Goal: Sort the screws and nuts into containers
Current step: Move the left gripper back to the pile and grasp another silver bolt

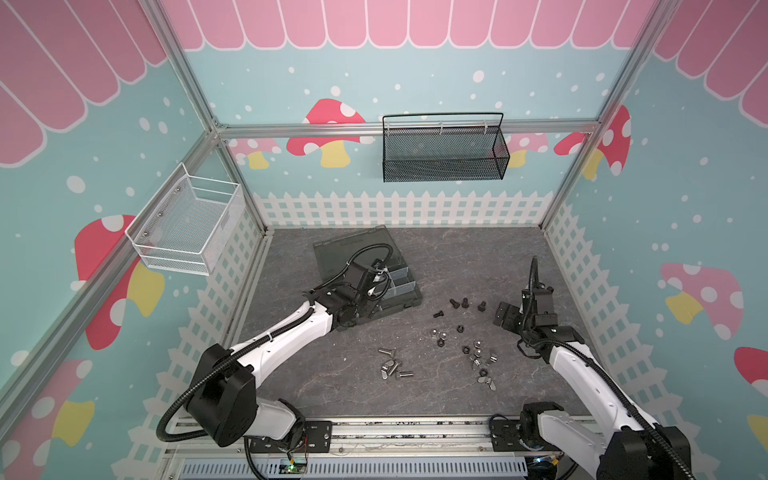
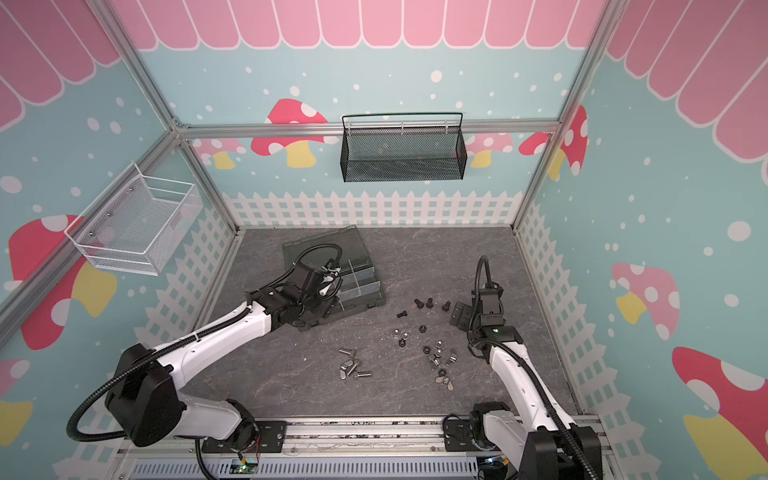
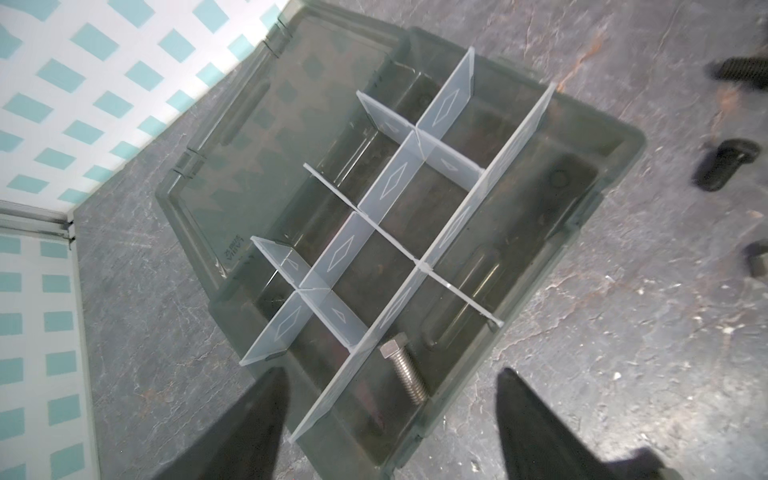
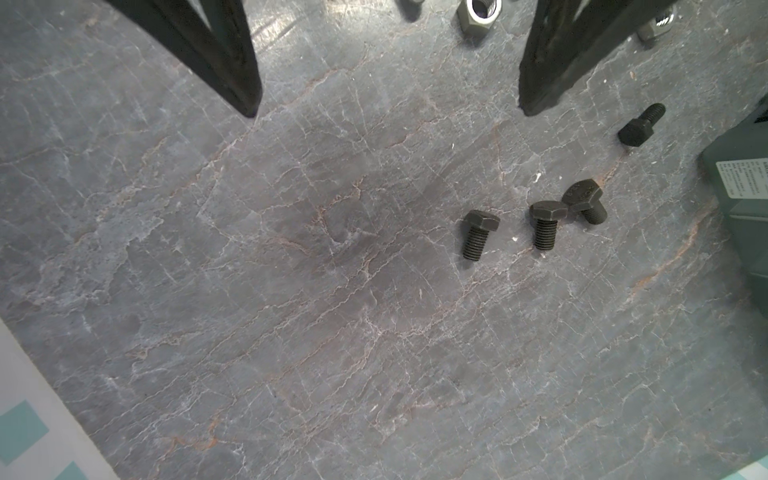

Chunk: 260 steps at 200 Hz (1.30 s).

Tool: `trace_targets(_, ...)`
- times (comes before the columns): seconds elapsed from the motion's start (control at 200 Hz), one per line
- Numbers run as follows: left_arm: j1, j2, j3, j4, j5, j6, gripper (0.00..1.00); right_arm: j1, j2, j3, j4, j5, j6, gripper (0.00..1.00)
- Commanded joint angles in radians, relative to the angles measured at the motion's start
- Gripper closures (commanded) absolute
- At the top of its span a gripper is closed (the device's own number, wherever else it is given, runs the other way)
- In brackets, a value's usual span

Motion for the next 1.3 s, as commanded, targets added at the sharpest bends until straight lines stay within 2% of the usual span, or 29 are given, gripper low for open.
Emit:
trace_targets(0.0,-0.057,-0.053,-0.025,0.002,-0.039,-0.079,0.01,0.022,-0.017,0.023,-0.061,-0.009,-0.005,0.02)
trace_targets(0.205,-0.171,-0.151,-0.094,-0.039,-0.091,-0.259,0.01,0.101,-0.024,0.035,-0.110,0.029,0.008,0.02)
trace_targets(0.385,-0.268,-0.236,-0.186,-0.040,-0.006,-0.502,0.01,0.184,-0.018,0.046,-0.155,0.072,0.029,0.02)
trace_targets(0.62,-0.421,-0.274,-0.277,-0.055,-0.039,-0.711,0.10,0.246,-0.019,0.034,-0.153,0.081,0.039,0.02)
trace_targets(0.65,-0.438,-0.263,-0.282,-0.055,-0.068,-0.727,0.11,0.252,-0.020,0.034,-0.153,0.081,0.037,0.02)
trace_targets(0.84,-0.498,-0.153,-0.300,-0.057,-0.079,-0.786,0.22,0.267,-0.027,0.029,-0.149,0.083,0.034,0.02)
trace_targets(0.97,-0.504,-0.090,-0.294,-0.055,-0.120,-0.799,0.28,0.276,-0.025,0.028,-0.148,0.081,0.033,0.02)
trace_targets(1.131,-0.496,-0.004,-0.251,-0.069,-0.190,-0.746,0.35,0.286,-0.030,0.025,-0.148,0.079,0.035,0.02)
trace_targets(1.296,-0.457,0.075,-0.223,-0.096,-0.210,-0.668,0.39,0.289,-0.036,0.024,-0.147,0.082,0.035,0.02)
